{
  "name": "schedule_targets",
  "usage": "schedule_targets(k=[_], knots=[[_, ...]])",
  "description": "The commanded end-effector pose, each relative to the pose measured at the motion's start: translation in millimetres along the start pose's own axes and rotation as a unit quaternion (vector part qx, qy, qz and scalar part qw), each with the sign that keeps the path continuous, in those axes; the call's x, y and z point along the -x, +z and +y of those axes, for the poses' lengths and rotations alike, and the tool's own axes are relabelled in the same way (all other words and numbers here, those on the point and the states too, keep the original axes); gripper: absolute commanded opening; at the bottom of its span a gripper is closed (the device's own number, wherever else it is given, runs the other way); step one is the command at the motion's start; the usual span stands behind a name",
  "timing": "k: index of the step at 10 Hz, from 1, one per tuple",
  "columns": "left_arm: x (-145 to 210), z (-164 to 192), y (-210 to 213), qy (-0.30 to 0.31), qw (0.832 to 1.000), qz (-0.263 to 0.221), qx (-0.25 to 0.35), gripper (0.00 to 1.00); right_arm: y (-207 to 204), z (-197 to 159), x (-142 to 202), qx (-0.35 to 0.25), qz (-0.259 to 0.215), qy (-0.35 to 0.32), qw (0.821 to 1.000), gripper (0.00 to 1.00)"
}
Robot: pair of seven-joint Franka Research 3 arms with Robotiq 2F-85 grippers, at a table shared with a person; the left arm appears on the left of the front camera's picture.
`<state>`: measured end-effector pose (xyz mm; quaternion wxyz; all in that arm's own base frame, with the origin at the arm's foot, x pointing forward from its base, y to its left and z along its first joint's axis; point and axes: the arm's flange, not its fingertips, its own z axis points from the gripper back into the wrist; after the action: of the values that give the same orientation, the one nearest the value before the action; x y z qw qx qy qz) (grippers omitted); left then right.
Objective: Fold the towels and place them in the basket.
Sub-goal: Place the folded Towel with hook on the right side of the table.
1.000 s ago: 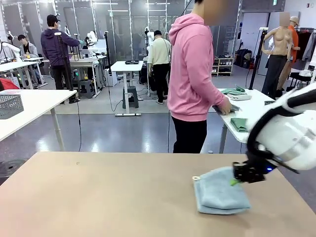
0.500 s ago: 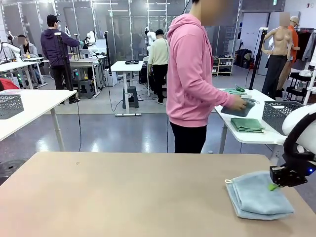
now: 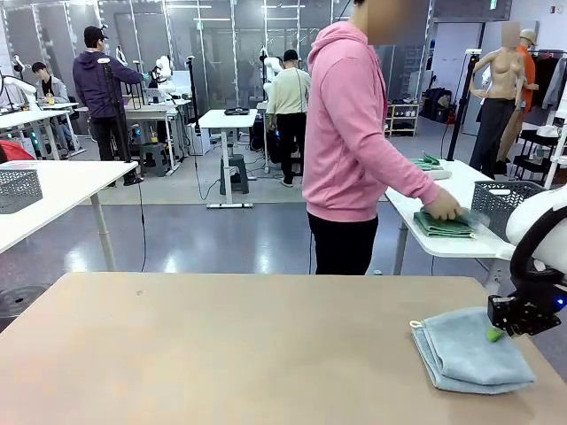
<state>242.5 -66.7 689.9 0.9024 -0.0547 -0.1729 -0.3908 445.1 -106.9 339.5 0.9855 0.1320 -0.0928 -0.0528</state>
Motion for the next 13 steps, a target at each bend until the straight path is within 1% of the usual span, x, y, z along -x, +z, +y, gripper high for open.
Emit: schedule_targets(k=[1,2,4,5,6,7,8,9,13], knots=[[-1,1,1,0.000,1.000,0.000,-0.001,1.00,6,8,6,0.018,-0.004,-0.013,1.000,0.80],[-1,1,1,0.000,1.000,0.000,-0.001,1.00,8,10,9,0.025,-0.006,-0.017,1.000,1.00],[-1,1,1,0.000,1.000,0.000,-0.001,1.00,13,15,15,0.034,-0.011,-0.019,0.999,1.00],[-1,1,1,0.000,1.000,0.000,-0.001,1.00,15,18,16,0.037,-0.014,-0.019,0.999,0.84],[-1,1,1,0.000,1.000,0.000,-0.001,1.00,16,20,17,0.038,-0.016,-0.018,0.999,0.93],[-1,1,1,0.000,1.000,0.000,-0.001,1.00,15,23,15,0.037,-0.017,-0.019,0.999,1.00],[-1,1,1,0.000,1.000,0.000,-0.001,1.00,8,29,8,0.039,-0.013,-0.016,0.999,1.00],[-1,1,1,0.000,1.000,0.000,-0.001,1.00,15,14,12,0.022,-0.012,-0.008,1.000,1.00],[-1,1,1,0.000,1.000,0.000,-0.001,1.00,15,14,12,0.022,-0.012,-0.008,1.000,1.00]])
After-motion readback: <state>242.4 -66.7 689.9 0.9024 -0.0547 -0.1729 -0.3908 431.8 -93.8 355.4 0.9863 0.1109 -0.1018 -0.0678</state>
